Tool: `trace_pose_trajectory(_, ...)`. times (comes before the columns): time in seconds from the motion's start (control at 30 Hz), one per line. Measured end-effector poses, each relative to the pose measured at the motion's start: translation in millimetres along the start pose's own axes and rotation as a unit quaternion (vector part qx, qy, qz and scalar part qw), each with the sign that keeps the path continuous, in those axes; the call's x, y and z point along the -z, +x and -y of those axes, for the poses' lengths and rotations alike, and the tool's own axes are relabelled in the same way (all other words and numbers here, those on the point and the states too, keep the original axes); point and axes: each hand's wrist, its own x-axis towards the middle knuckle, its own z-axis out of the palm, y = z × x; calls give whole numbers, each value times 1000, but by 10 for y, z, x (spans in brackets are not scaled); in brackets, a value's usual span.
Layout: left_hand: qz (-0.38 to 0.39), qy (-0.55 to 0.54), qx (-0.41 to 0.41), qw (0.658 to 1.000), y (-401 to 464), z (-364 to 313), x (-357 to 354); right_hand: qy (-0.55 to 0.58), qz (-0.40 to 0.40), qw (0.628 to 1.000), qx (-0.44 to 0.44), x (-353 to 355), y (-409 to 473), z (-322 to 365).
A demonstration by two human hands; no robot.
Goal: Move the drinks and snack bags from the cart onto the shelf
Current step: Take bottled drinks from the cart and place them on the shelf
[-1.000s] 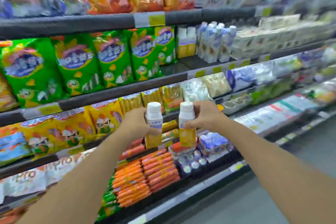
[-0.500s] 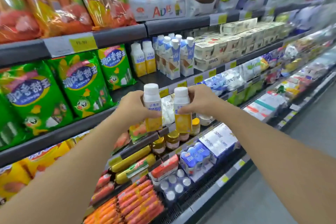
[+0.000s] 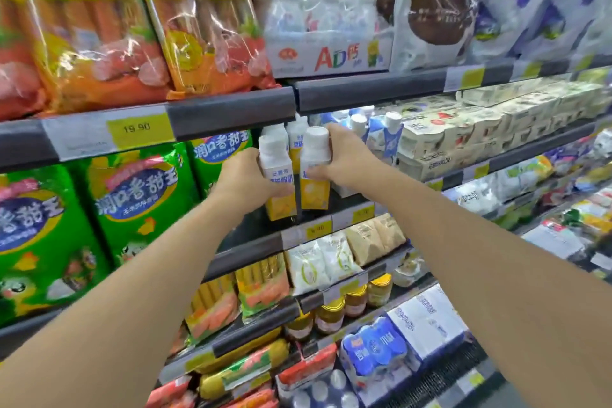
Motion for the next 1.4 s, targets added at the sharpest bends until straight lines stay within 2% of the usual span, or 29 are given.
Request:
trace_pose_trajectory(0.2, -61, 39, 16, 997, 20, -71, -199, 45, 53, 998, -12, -134, 274, -177)
trace_pose_trajectory(0.3, -99, 45, 30, 994, -1, -120, -273, 42, 54, 997, 21, -189, 346, -237)
trace_pose_trajectory(0.5, -153, 97, 62, 982, -90, -167, -369, 112, 92, 989, 26, -347, 180, -470)
trace_pose_trajectory(0.63, -158, 125, 93, 975, -140, -160, -435, 91, 112, 989, -16, -484, 42, -675)
trace_pose_trajectory(0.83, -152, 125, 95, 976, -110, -187, -522, 55, 76, 995, -42, -472, 104, -622)
trace_pose_trajectory(0.97, -157, 127, 82, 976, -40, -147, -558, 124, 80, 986, -81, -529, 62, -551)
trace_pose_trajectory(1.07, -154, 136, 67, 976, -22, -109, -540, 157, 90, 982, -49, -567, -203, -581)
trace_pose_trajectory(1.2, -143, 126, 51, 980, 21, -82, -516, 104, 120, 987, 0, -605, -357, -529)
trace_pose_trajectory(1.4, -147, 137, 50, 978, 164, -75, -569, 43, 126, 991, -24, -670, -96, -440)
